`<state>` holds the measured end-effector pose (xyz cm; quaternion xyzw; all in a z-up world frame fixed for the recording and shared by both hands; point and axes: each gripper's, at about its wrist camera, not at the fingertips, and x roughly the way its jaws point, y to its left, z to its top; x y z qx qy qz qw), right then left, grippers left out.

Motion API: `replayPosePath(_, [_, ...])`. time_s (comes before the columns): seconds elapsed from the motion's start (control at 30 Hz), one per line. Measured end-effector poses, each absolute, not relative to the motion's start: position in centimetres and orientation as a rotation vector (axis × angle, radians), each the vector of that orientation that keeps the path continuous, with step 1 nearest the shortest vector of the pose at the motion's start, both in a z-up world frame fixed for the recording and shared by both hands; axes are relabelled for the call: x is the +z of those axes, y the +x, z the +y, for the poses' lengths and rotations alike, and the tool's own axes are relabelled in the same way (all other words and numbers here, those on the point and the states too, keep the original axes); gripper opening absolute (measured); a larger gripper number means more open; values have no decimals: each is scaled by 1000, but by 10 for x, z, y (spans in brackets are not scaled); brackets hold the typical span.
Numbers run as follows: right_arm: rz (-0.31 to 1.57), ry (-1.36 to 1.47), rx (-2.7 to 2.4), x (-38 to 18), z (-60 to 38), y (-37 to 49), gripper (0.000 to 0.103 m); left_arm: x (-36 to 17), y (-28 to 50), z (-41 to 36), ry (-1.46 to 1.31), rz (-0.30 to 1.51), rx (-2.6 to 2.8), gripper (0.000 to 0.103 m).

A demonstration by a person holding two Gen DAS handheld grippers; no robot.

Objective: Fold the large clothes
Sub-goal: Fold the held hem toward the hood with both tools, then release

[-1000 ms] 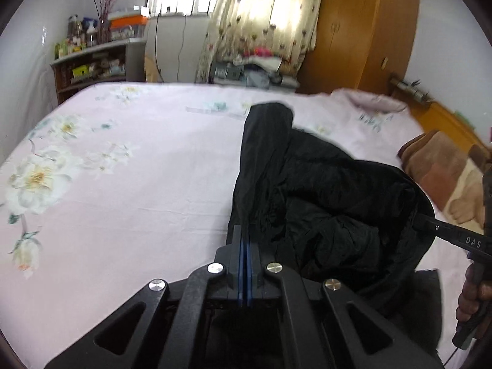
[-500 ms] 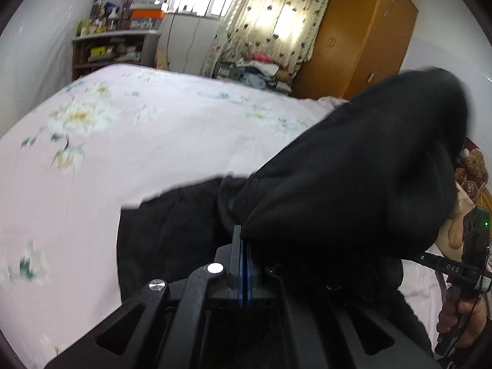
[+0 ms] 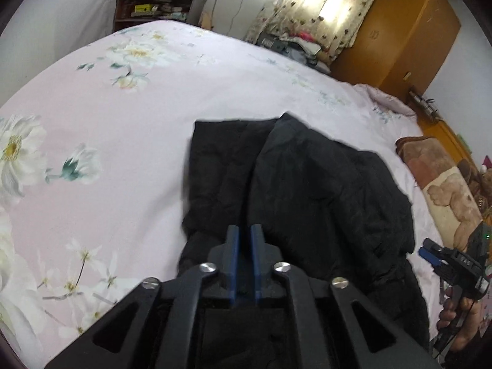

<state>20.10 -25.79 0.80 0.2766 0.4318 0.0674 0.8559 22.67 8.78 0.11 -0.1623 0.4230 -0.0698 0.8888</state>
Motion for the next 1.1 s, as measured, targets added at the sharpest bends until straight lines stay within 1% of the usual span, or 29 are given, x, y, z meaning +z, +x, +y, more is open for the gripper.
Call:
replayPosePath(0.03, [899,593,157,11,-255,206,45,6,230,83,-333,860,-160,27])
replayPosePath(0.07, [898,601,173,12,-252,211,45,11,237,75,-323,841,-174,37])
replayPosePath(0.1, [900,607,187,11,-247,217,45,15,243,68,-310,825,-194,41])
replayPosePath(0.17, [919,617,213,6,-232,228,45,16,259,49,-273,819,-227,42])
replayPosePath(0.23, [976,625,219,-5,-223,240,45,11,268,31,-263,838,-271,42])
replayPosePath(0.33, [1036,632,242,-23,-208,261,45,1,270,12,-232,865,-317,42])
replayPosePath(0.37, [1026,635,250,-24,-205,264,30,-1,269,8,-217,868,-317,42])
replayPosePath(0.4, [1003,619,245,-21,-203,264,6,-3,264,7,-212,866,-319,42])
replayPosePath(0.53, [945,592,245,-11,-202,245,5,-28,254,11,-199,916,-293,42])
replayPosePath(0.57, [950,590,233,-16,-204,238,5,-40,249,14,-197,939,-288,42])
replayPosePath(0.6, [980,592,214,-28,-204,233,5,-50,245,16,-194,957,-280,37])
replayPosePath(0.63, [1001,591,205,-37,-202,233,4,-61,241,17,-194,974,-275,35])
replayPosePath(0.7, [1034,560,181,-57,-198,233,4,-72,235,17,-193,979,-273,34])
replayPosePath(0.83, [1073,515,160,-61,-186,252,6,-65,237,12,-163,997,-246,34])
replayPosePath(0.87, [1084,502,154,-57,-186,255,10,-60,237,13,-159,1006,-246,34])
replayPosePath(0.9, [1089,487,153,-52,-185,255,17,-56,237,11,-152,1012,-246,34])
replayPosePath(0.93, [1082,466,151,-43,-185,254,20,-51,234,12,-149,1016,-253,34])
replayPosePath(1.0, [1052,442,167,-22,-188,250,21,-39,227,15,-151,1007,-273,34])
replayPosePath(1.1, [996,366,157,5,-193,239,21,-19,218,22,-136,941,-287,34])
